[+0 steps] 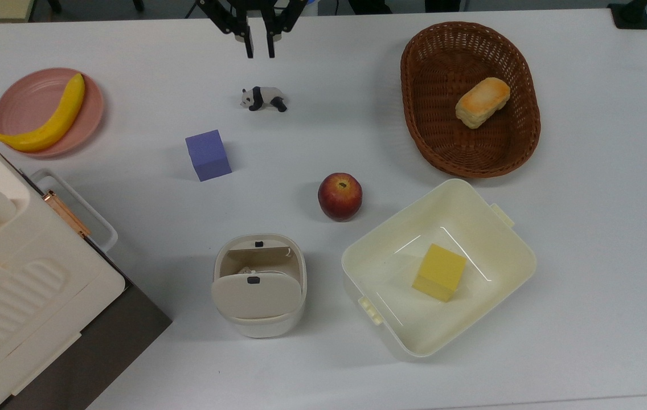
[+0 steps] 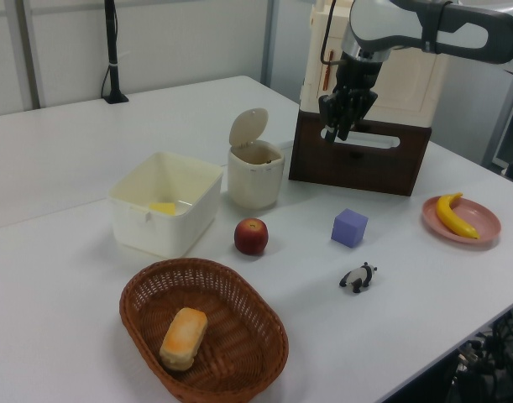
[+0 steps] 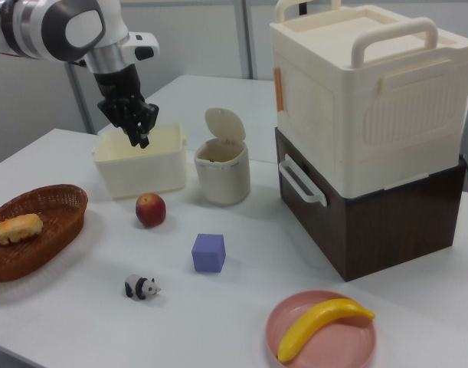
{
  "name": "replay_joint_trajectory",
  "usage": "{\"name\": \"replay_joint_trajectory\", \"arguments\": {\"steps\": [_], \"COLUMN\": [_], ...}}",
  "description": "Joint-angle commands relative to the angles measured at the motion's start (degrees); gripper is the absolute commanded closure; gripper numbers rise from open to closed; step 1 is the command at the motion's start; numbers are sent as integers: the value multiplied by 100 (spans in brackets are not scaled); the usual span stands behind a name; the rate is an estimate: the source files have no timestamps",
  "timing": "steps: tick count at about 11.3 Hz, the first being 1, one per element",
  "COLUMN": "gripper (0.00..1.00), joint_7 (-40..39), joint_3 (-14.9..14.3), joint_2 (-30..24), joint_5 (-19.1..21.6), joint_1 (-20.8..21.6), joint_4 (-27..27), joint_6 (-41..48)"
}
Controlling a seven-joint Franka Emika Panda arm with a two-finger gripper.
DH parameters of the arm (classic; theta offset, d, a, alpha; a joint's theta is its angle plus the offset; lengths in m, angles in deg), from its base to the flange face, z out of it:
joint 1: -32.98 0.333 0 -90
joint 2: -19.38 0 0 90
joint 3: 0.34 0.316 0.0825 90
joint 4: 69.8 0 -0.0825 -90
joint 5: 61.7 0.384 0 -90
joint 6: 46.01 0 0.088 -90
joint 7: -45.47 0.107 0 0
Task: Close the trash can
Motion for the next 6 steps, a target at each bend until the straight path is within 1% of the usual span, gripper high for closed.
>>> {"name": "replay_joint_trajectory", "arguments": {"steps": [1,6], "gripper": [100,100], "joint_7": [-18,61], "joint_3": [-73,-73], "joint_2": [-14,39], "joint_5": [136,162], "joint_1": [65,65], "joint_4": [-68,-59], "joint_6": [-167,-483]}}
